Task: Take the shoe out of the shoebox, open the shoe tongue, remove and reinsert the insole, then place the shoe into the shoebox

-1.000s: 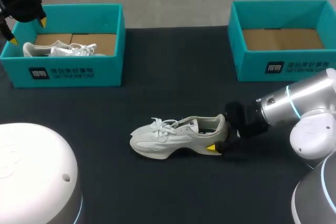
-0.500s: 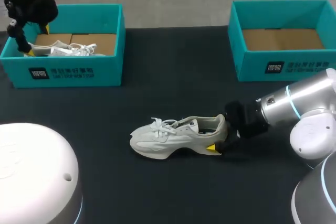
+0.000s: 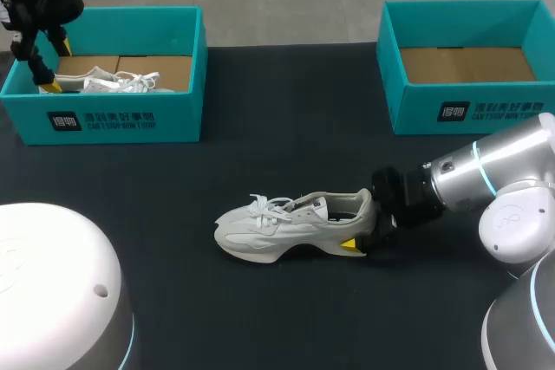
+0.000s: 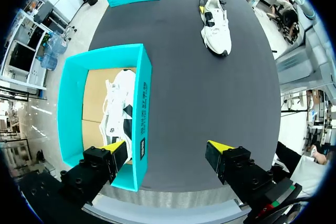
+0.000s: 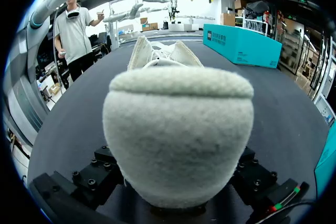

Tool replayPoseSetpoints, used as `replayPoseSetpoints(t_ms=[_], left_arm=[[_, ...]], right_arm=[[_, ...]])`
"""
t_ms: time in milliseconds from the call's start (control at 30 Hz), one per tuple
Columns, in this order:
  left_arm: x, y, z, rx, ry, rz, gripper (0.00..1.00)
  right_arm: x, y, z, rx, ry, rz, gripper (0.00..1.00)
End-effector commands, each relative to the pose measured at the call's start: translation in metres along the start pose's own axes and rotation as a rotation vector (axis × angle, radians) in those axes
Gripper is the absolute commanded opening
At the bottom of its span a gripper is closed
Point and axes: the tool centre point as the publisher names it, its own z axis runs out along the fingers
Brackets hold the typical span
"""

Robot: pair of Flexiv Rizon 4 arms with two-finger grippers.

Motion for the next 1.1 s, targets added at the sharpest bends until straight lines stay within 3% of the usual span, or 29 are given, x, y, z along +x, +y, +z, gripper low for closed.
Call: replayPoseSetpoints(t_ms=[33, 200, 300, 400, 433, 567, 1100], left_arm=[[-0.001, 0.0, 0.0, -0.003, 0.003, 0.002, 1.0], [-0.001, 0.0, 0.0, -0.003, 0.003, 0.002, 1.0], [0.011, -0.009, 0.004, -0.069, -0.051, -0.198, 1.0], [0.018, -0.015, 0.001, -0.014, -0.039, -0.421, 1.0], [0.02, -0.015, -0.003, 0.068, -0.059, -0.516, 1.0], [0.027, -0.02, -0.01, 0.158, -0.071, -0.711, 1.0], [0.028, -0.023, -0.009, 0.174, -0.044, -0.725, 1.0]], right_arm=[[0.001, -0.001, 0.003, 0.002, -0.002, 0.0, 0.0], [0.001, -0.001, 0.003, 0.002, -0.002, 0.0, 0.0], [0.001, -0.001, 0.003, 0.002, -0.002, 0.0, 0.0], [0.001, -0.001, 0.003, 0.002, -0.002, 0.0, 0.0], [0.001, -0.001, 0.003, 0.002, -0.002, 0.0, 0.0], [0.001, -0.001, 0.003, 0.002, -0.002, 0.0, 0.0], [0.001, -0.001, 0.003, 0.002, -0.002, 0.0, 0.0]])
